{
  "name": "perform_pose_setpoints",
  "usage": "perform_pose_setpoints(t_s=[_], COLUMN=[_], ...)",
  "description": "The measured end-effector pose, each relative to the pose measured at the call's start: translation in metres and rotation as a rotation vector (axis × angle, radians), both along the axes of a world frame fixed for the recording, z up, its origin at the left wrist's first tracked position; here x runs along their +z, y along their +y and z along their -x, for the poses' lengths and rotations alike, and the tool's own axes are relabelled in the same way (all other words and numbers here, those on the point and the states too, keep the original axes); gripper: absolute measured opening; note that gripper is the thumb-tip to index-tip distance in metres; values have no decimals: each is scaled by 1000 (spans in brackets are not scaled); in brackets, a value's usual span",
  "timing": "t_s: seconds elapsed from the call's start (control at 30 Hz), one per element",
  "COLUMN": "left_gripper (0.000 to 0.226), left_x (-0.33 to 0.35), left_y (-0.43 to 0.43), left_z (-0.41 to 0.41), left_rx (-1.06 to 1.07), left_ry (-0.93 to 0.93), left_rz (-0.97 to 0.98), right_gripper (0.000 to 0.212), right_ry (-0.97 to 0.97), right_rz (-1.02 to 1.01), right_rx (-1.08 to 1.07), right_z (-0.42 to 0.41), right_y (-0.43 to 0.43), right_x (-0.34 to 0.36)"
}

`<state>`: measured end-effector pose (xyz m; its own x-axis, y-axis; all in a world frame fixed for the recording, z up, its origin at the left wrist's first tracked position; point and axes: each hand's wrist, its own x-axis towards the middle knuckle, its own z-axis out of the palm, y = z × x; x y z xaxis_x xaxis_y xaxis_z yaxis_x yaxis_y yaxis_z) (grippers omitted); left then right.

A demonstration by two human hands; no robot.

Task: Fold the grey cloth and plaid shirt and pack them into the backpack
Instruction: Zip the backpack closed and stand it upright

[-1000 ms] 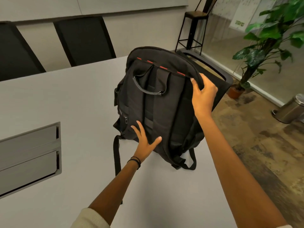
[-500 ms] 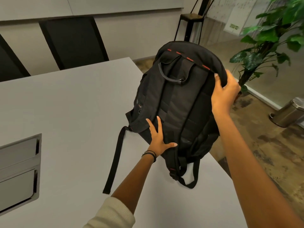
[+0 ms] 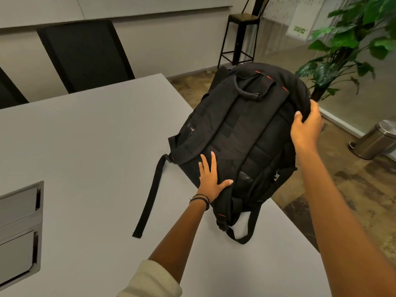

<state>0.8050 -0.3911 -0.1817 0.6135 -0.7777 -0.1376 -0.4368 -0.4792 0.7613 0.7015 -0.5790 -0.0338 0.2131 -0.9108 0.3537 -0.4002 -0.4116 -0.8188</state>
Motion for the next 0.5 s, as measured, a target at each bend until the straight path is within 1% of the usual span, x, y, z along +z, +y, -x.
perform_pose_setpoints(t_s=[0.13,0.23,0.3,0.5], left_gripper=[108,86,81,76], left_x=[-3,0,3,15], left_y=[10,17,19,44], left_z=[12,20,24,35], left_rx=[18,36,38,-32], left_ry=[24,64,91,223], left_rz=[-53,-79,-76,-148], right_gripper=[47,57,62,59], right_ry=[32,46,62,144], right_rz=[-29,-33,-53,-91], right_rx=[-13,-10,1,39], right_z=[9,14,19,44], right_y=[8,23,32,60], right_x=[-1,-6,-12,-37])
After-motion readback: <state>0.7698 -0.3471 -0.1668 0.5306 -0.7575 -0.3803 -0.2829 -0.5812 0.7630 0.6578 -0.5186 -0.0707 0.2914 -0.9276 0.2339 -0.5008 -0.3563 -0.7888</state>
